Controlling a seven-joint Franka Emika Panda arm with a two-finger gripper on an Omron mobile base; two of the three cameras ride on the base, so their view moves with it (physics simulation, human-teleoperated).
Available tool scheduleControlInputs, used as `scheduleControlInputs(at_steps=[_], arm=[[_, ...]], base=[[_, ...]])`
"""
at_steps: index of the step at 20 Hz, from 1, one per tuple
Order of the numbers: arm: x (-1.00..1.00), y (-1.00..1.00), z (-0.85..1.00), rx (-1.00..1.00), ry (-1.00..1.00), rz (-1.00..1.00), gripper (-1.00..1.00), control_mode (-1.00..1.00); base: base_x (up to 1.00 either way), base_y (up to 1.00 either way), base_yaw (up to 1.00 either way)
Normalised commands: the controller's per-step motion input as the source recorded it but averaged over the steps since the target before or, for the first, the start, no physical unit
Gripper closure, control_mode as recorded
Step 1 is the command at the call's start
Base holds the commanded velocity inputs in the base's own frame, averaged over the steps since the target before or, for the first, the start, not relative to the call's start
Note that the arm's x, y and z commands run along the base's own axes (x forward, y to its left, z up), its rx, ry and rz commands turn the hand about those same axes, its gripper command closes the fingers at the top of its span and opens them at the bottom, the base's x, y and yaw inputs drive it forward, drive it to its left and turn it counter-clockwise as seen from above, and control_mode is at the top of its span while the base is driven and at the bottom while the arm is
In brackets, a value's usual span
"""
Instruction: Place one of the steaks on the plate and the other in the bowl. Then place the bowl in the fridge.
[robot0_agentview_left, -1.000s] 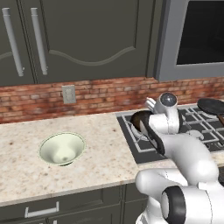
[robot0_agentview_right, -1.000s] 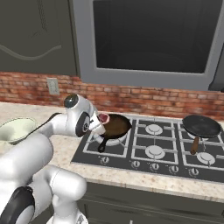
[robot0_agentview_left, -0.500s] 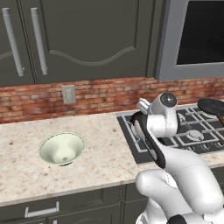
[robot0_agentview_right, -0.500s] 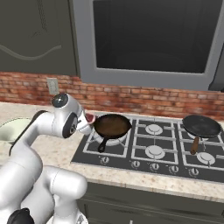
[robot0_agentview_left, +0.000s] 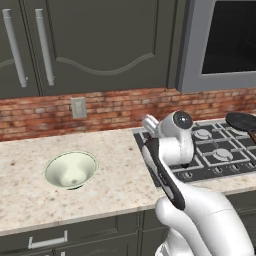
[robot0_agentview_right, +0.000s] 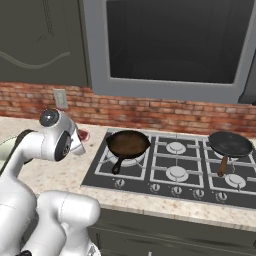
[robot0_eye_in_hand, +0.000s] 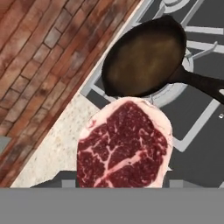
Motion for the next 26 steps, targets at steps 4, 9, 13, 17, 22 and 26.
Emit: scheduleControlInputs(at_steps=[4, 9, 13, 17, 22, 26], arm=[[-0.52, 0.70, 0.02, 0.00, -0.02, 0.00, 1.00, -1.00], [-0.10, 0.29, 0.31, -0.01, 0.03, 0.05, 1.00, -1.00], [0.00, 0.04, 0.35, -0.04, 0.09, 0.14, 1.00, -1.00], [0.04, 0.14, 0.15, -0.24, 0.25, 0.15, 1.00, -1.00], [-0.01, 0.28, 0.02, -0.21, 0.12, 0.16, 1.00, -1.00], [-0.12, 0.21, 0.00, -0.01, 0.00, 0.14, 1.00, -1.00]], base=[[0.00, 0.00, 0.00], [0.00, 0.00, 0.00], [0.00, 0.00, 0.00], [0.00, 0.00, 0.00], [0.00, 0.00, 0.00], [0.00, 0.00, 0.00]])
